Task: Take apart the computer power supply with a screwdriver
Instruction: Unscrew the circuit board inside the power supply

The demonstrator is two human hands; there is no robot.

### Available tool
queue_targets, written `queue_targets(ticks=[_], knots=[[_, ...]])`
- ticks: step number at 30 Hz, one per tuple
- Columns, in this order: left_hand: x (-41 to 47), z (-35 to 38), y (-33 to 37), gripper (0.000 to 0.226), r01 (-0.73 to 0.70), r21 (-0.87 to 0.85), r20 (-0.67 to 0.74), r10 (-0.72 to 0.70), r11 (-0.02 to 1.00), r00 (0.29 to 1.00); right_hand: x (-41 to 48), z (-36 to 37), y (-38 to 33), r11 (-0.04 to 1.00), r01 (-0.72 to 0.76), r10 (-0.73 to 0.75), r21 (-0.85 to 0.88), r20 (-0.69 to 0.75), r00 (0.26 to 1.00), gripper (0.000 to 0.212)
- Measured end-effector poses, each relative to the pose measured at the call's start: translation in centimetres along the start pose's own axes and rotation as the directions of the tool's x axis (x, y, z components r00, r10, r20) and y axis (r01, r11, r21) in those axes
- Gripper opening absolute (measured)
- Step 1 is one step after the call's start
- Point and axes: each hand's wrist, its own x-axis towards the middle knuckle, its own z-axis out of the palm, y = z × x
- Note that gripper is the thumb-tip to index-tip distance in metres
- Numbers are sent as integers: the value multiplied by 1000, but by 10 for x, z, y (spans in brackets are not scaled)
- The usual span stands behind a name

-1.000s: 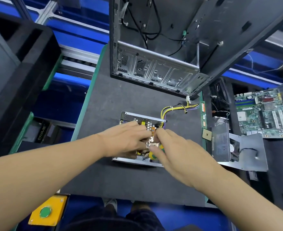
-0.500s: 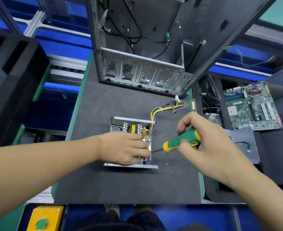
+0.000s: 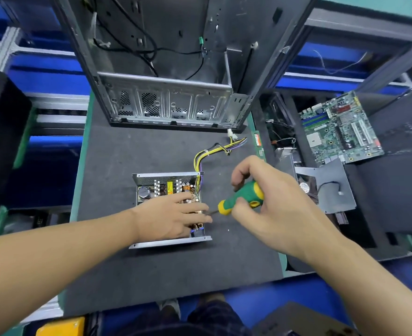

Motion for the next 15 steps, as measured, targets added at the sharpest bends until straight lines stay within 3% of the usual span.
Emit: queue_targets(ticks=[15], knots=[[4,-1,-3,25,53,-90,11,-52,995,999,-5,0,16,996,-33,36,80,-30,999,22]])
